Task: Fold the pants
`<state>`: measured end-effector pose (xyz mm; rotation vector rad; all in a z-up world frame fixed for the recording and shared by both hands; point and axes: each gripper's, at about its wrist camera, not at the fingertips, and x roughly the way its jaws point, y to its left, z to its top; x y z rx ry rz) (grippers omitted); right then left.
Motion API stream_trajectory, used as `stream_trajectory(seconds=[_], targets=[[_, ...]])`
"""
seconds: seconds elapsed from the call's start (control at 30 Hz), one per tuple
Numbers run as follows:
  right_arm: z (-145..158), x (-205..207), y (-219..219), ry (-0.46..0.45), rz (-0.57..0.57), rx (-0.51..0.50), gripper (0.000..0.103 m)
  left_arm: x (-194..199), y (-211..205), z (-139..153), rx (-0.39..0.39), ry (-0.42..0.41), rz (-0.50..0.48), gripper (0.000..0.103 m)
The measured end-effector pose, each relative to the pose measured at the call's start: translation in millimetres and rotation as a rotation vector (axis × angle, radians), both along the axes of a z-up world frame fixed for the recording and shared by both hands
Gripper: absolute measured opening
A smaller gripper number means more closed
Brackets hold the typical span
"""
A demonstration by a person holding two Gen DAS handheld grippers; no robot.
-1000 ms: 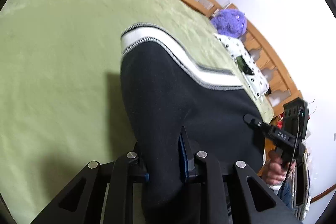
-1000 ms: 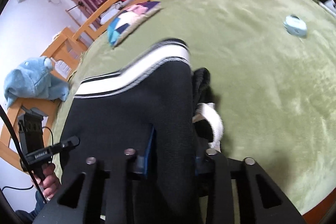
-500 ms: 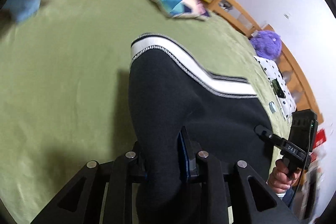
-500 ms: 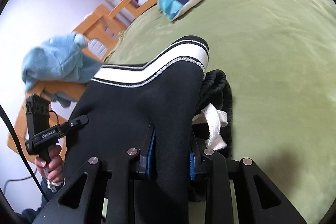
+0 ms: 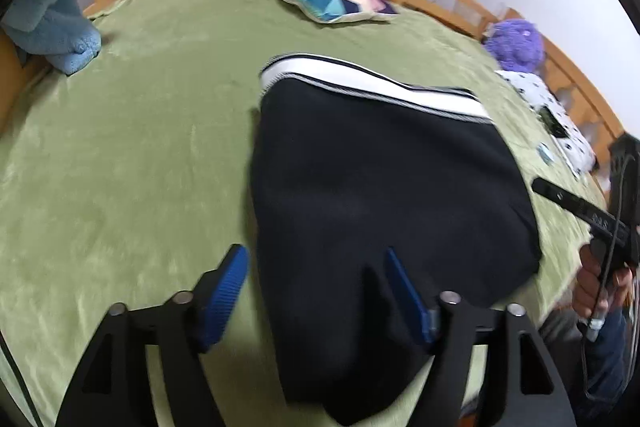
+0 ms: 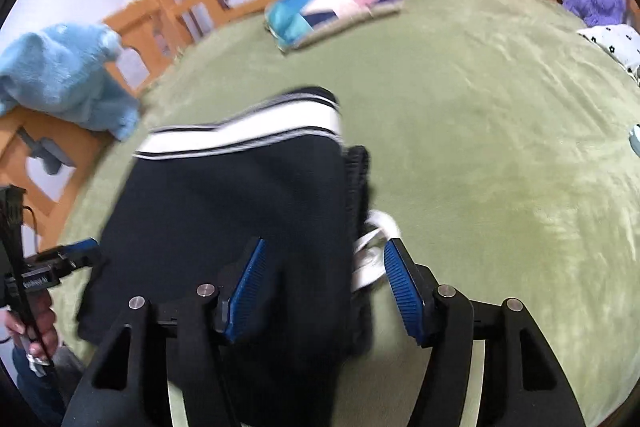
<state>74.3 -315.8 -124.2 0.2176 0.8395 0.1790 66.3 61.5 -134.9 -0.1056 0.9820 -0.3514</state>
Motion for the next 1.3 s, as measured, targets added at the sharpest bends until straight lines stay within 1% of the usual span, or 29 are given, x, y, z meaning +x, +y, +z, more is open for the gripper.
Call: stream_trajectory(seconds=[0.03,0.1,0.17,0.23,0.3,0.33,0.4,0.47,0.5,0.53,0.57,0.6,0.63,0.67,0.7,0.73,0.77,0.83,0.87,0.9,0.93,1.0,1.07,1.13,1.17,1.23,1.27,1.3], targets=[[2.5,-11.5,4.3,-0.023,0.014,0.002,0.061,-12.3,0.3,-0.5,-0.005,0.000,-0.020,0.073],[-0.6,-24.8,12.3,-0.034,0.027,-0.019,0.061,-32.0,0.1,-4.8,-0.009,0.001,-0.051,0.073],[-10.1,-28.8,19.9,-0.020,0.036,-0.035,0.061,-49.3,-1.8,-11.7,0.000,0.001,-0.069,0.074],[-24.3,-29.3,24.5,0.019,0.020,-0.037,0.061,-65.4,-5.1,-22.6,0.028,0.006,-0.075,0.074],[-32.0,-33.8,22.6,0.026,0.002,-0.040,0.061,-71.9,-12.0,-33.5,0.054,0.011,-0.075,0.074],[-36.3,-36.1,21.5,0.039,0.005,-0.028,0.061,-73.8,-14.8,-37.7,0.080,0.000,-0.063,0.074],[-43.1,-39.1,17.1,0.065,0.001,0.013,0.061,-74.1,-22.2,-45.3,0.168,-0.046,-0.004,0.074],[-47.3,-43.2,12.8,0.082,-0.010,0.057,0.061,-66.4,-29.4,-54.0,0.220,-0.053,0.038,0.073],[-48.5,-44.8,11.1,0.084,-0.017,0.071,0.061,-63.8,-30.9,-56.6,0.247,-0.050,0.058,0.057],[-49.2,-46.6,11.2,0.084,-0.021,0.074,0.061,-60.8,-31.3,-57.3,0.276,-0.065,0.078,0.027],[-49.6,-48.4,11.3,0.083,-0.025,0.070,0.061,-59.3,-27.7,-54.7,0.306,-0.086,0.103,0.018],[-50.1,-50.8,11.6,0.081,-0.027,0.065,0.061,-58.5,-21.8,-51.2,0.311,-0.103,0.132,0.015],[-50.4,-52.3,12.0,0.077,-0.033,0.059,0.061,-56.0,-5.3,-45.3,0.234,-0.108,0.168,0.015],[-51.4,-53.0,14.1,0.076,-0.033,0.058,0.061,-50.0,10.1,-44.9,0.155,-0.072,0.203,0.015],[-53.9,-52.7,16.1,0.080,-0.027,0.059,0.061,-46.1,15.3,-47.5,0.133,-0.042,0.214,0.015],[-55.9,-51.7,18.5,0.086,-0.022,0.058,0.061,-41.0,17.3,-54.9,0.131,0.003,0.212,0.015],[-60.0,-50.4,21.1,0.095,-0.024,0.051,0.061,-40.8,14.5,-59.4,0.156,0.008,0.199,0.015],[-63.5,-48.8,23.0,0.110,-0.023,0.042,0.061,-46.1,7.6,-56.0,0.216,-0.024,0.172,0.024],[-61.9,-48.9,22.3,0.109,-0.020,0.041,0.061,-48.9,6.3,-52.1,0.234,-0.022,0.151,0.028],[-58.5,-50.5,20.3,0.103,-0.022,0.041,0.061,-52.4,7.7,-48.5,0.242,-0.012,0.145,0.036],[-52.3,-53.3,16.3,0.083,-0.034,0.042,0.061,-56.1,10.8,-43.1,0.235,-0.011,0.140,0.042],[-37.9,-59.3,9.3,0.023,-0.061,0.043,0.061,-66.8,20.2,-29.5,0.172,-0.033,0.111,0.044],[-25.8,-62.8,6.3,-0.025,-0.061,0.052,0.061,-76.1,32.7,-14.0,0.076,-0.053,0.081,0.044],[-19.0,-63.0,7.5,-0.058,-0.048,0.058,0.061,-79.4,39.9,-6.4,-0.002,-0.064,0.088,0.044],[-18.0,-61.6,10.4,-0.068,-0.042,0.054,0.059,-78.5,40.9,-3.6,-0.031,-0.068,0.101,0.044],[-23.7,-53.7,17.7,-0.053,-0.029,0.023,0.050,-65.0,39.3,2.1,-0.063,-0.077,0.111,0.044],[-32.0,-48.0,21.9,-0.026,-0.027,0.006,0.043,-59.3,36.8,3.3,-0.065,-0.084,0.117,0.044],[-40.2,-44.2,24.7,-0.010,-0.045,-0.025,0.042,-53.0,31.2,4.0,-0.065,-0.093,0.124,0.044]])
